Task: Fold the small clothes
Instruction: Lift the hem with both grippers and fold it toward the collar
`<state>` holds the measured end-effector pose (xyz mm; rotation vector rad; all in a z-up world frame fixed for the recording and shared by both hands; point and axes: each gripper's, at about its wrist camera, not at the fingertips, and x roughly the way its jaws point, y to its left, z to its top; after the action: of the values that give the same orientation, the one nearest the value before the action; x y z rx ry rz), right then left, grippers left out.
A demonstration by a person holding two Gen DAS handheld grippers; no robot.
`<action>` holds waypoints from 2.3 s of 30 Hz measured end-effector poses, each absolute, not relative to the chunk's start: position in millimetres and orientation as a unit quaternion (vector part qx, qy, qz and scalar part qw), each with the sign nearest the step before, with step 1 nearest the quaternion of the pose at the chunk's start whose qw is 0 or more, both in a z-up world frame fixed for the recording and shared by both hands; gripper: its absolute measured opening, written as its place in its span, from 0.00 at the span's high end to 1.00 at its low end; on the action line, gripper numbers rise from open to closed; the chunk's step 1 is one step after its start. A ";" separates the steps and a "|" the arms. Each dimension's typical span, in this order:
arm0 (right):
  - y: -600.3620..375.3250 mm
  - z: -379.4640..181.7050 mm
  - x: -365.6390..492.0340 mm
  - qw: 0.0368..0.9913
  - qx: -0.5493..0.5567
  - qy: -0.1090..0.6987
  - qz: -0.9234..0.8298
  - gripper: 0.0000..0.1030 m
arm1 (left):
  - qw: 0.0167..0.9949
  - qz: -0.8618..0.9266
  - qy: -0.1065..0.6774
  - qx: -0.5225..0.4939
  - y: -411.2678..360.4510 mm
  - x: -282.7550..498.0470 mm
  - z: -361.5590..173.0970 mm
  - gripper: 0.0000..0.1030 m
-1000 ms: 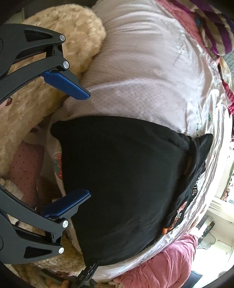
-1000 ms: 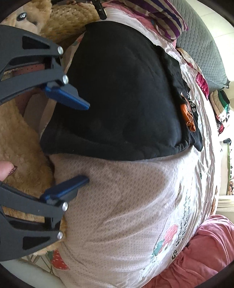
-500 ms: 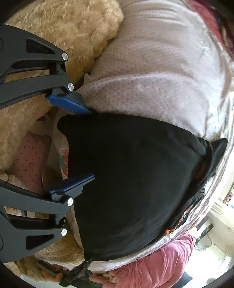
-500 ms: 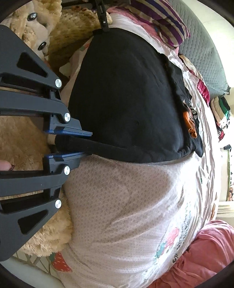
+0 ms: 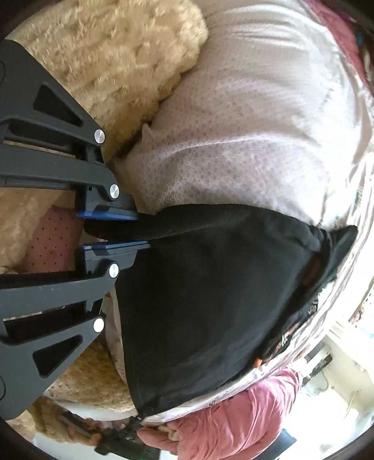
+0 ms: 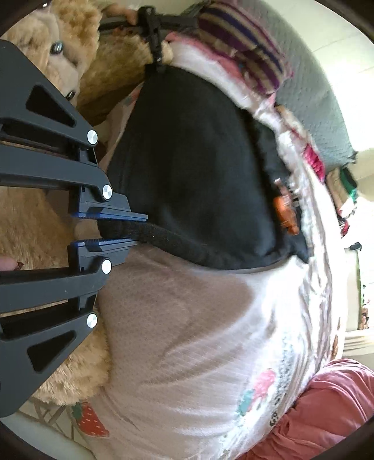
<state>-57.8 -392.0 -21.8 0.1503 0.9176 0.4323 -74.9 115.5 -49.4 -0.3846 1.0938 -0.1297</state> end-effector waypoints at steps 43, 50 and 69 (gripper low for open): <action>-382.0 90.4 95.6 0.937 0.135 0.278 0.164 0.91 | 0.899 -0.085 0.371 -0.216 152.7 56.0 75.7 0.97; -371.6 92.5 135.8 0.940 0.124 0.279 0.151 0.91 | 0.899 -0.071 0.372 -0.220 156.6 94.5 76.4 0.97; -348.6 21.0 246.7 0.927 0.089 0.346 0.114 0.91 | 0.884 -0.031 0.415 -0.212 161.2 199.1 19.1 0.96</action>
<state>246.7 -348.6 21.0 0.1823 0.7085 0.2344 199.1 161.2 19.1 -0.4412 0.8644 -0.0641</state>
